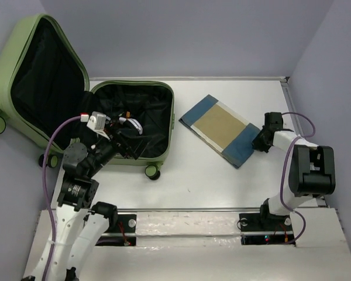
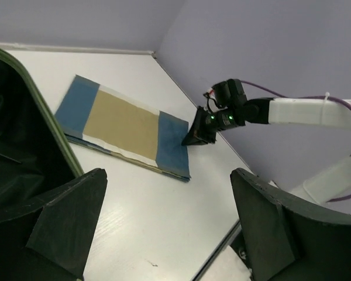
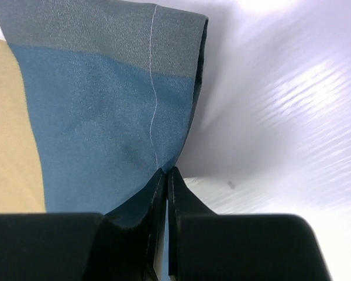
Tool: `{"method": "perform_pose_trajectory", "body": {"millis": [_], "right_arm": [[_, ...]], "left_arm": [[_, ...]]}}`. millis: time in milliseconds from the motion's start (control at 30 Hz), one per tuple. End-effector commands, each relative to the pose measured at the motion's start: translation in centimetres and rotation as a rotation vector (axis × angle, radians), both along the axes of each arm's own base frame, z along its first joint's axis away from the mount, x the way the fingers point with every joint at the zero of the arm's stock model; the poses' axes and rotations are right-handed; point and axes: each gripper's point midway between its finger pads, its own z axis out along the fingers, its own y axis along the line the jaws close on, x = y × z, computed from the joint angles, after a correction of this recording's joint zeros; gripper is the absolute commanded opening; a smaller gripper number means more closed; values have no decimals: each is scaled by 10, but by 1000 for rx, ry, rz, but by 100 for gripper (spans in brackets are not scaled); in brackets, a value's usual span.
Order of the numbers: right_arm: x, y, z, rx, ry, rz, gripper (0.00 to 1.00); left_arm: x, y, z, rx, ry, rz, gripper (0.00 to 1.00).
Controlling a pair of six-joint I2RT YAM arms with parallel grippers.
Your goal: Pack the luggage
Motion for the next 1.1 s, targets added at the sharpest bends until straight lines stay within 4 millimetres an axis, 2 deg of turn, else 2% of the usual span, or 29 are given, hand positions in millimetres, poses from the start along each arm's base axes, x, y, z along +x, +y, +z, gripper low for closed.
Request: {"method": "perform_pose_trajectory", "body": {"millis": [0,33,67,100,133,167,200,233,267,300,333,367,400,433,467,500,533,600,667,700,733,800,833,867,933,967,1000,1033,1067], "right_arm": [[-5,-47,5,-232,92,22,7],[-7,-55,10,-257,82,2,7],[-8,-60,11,-279,86,-8,7],[-10,-61,20,-287,57,-23,7],[-8,-61,27,-290,22,-27,7],[-13,-61,39,-297,-21,-35,7],[-14,-60,45,-293,-48,-49,7],[-15,-57,51,-283,-85,-47,7],[-17,-55,56,-276,-114,-49,7],[-19,-54,60,-275,-136,-50,7],[-22,-51,66,-266,-174,-47,7],[-23,-50,68,-262,-186,-45,7],[-22,-49,71,-255,-198,-44,7],[-20,-44,75,-233,-227,-31,7],[-18,-41,75,-222,-239,-23,7],[-18,-39,75,-212,-246,-17,7],[-16,-35,74,-193,-254,2,7],[-15,-32,73,-183,-262,12,7],[-13,-24,75,-151,-290,41,7],[-12,-22,75,-140,-297,46,7],[-10,-17,76,-122,-308,65,7],[-9,-17,77,-121,-311,68,7],[-8,-15,79,-116,-320,77,7],[-8,-13,80,-108,-327,85,7],[-7,-8,84,-87,-353,103,7],[-7,-7,84,-81,-356,105,7],[-8,-5,84,-76,-358,108,7],[-8,-4,84,-72,-365,109,7],[-8,-4,84,-70,-369,109,7]], "left_arm": [[9,-25,24,-28,-5,-28,99],[5,-51,20,-14,28,-92,99],[21,-49,11,3,57,-32,99],[25,-77,0,52,91,-36,99],[28,-93,-8,97,110,-29,99],[29,-110,9,112,87,17,99],[35,-121,-5,201,113,35,99],[51,-144,-32,286,160,40,99],[61,-157,-11,271,133,42,99],[71,-169,-13,297,135,45,99],[93,-183,-49,423,177,72,99],[111,-192,-15,405,132,120,99],[121,-203,-22,451,136,117,99],[143,-215,-60,571,165,127,99],[157,-223,-62,586,163,123,99],[170,-240,-37,539,130,84,99],[196,-246,-81,616,198,83,99],[229,-267,-101,652,228,59,99],[257,-272,-110,667,227,75,99],[271,-277,-80,617,179,91,99],[284,-284,-114,636,209,86,99],[303,-279,-136,617,239,95,99],[313,-281,-138,578,224,112,99],[317,-274,-164,607,253,133,99],[326,-277,-183,625,239,152,99],[329,-278,-191,634,242,154,99],[335,-281,-183,619,221,167,99],[337,-285,-205,636,237,157,99],[338,-291,-216,629,240,135,99]]}}
